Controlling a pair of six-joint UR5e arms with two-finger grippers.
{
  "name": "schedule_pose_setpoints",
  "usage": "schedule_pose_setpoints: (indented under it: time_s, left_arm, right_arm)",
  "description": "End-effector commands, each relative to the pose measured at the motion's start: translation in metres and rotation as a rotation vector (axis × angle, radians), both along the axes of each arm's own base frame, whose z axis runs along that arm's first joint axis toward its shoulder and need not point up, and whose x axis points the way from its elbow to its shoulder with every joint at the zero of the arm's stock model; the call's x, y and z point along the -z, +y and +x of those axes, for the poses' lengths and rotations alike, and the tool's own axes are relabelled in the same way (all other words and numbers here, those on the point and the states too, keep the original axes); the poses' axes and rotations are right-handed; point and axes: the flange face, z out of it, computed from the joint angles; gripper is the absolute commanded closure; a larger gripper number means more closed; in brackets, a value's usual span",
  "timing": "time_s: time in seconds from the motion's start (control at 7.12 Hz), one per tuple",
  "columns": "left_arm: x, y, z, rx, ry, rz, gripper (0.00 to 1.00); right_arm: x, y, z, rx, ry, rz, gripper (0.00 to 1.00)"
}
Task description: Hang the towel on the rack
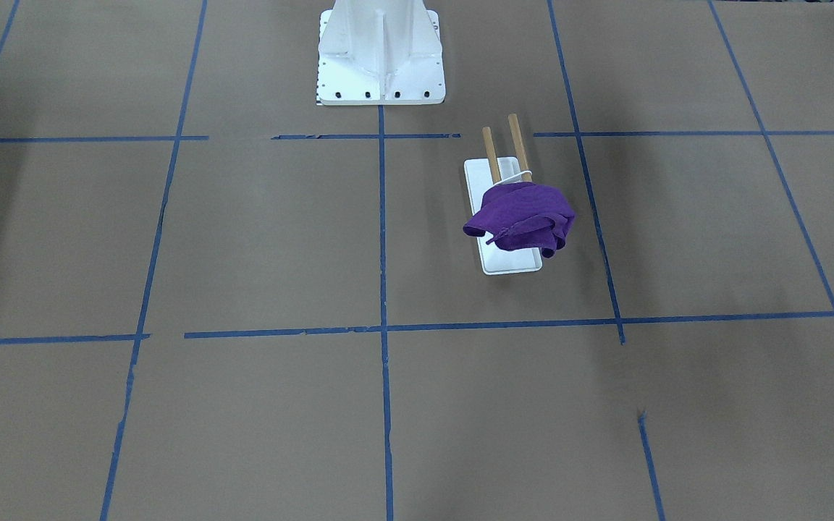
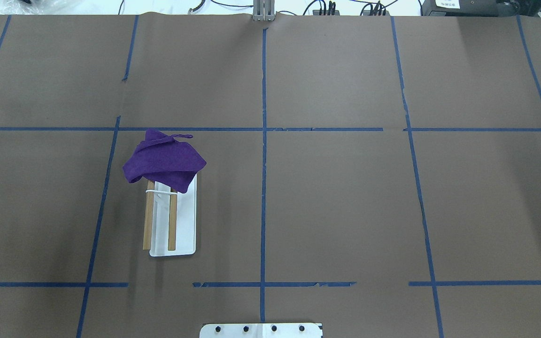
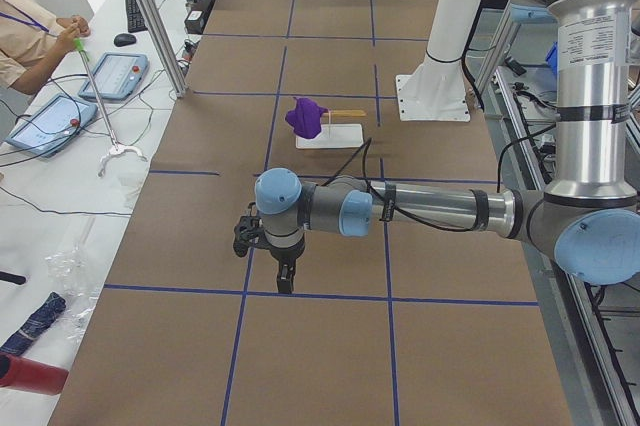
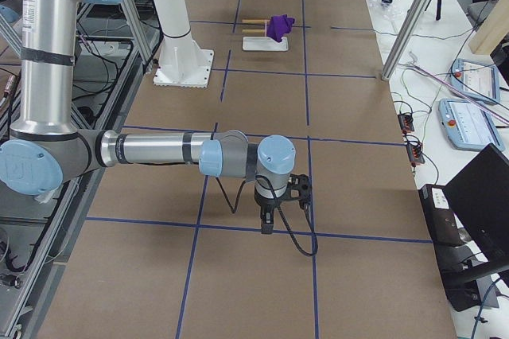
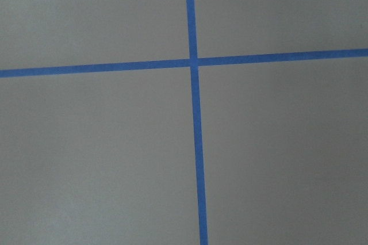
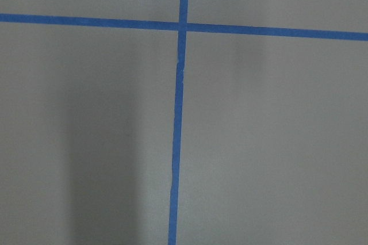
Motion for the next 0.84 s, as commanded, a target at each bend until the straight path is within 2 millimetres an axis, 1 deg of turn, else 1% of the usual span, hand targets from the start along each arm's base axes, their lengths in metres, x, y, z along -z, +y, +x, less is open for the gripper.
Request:
schedule_pose_setpoints:
  time_s: [0.0,0.14,0.28,0.42,0.56,0.7]
  left_arm:
    - [0.003,-0.001,-0.006,0.015,0.003,-0.001,0.0]
    - [0.007,-0.003,-0.007,0.017,-0.002,0.006,0.0]
    - [0.004,-0.006,-0.007,0.014,-0.016,0.011,0.0]
    - [0.0,-0.009,-0.014,0.012,-0.116,0.05,0.0]
    - [-0.003,-0.001,-0.018,-0.036,-0.147,0.114,0.0]
    - [-0.008,0.005,-0.018,-0.073,-0.145,0.127,0.0]
  right_arm:
    - [0.003,-0.002,0.0,0.001,0.0,0.007,0.0]
    - [0.004,-0.002,0.0,0.001,0.0,0.01,0.0]
    - [0.003,-0.004,0.0,-0.001,0.0,0.029,0.0]
    - [0.002,-0.003,0.0,-0.001,0.0,0.032,0.0]
    - [0.002,-0.003,0.0,-0.001,0.0,0.032,0.0]
    - [0.002,-0.004,0.0,-0.001,0.0,0.034,0.0]
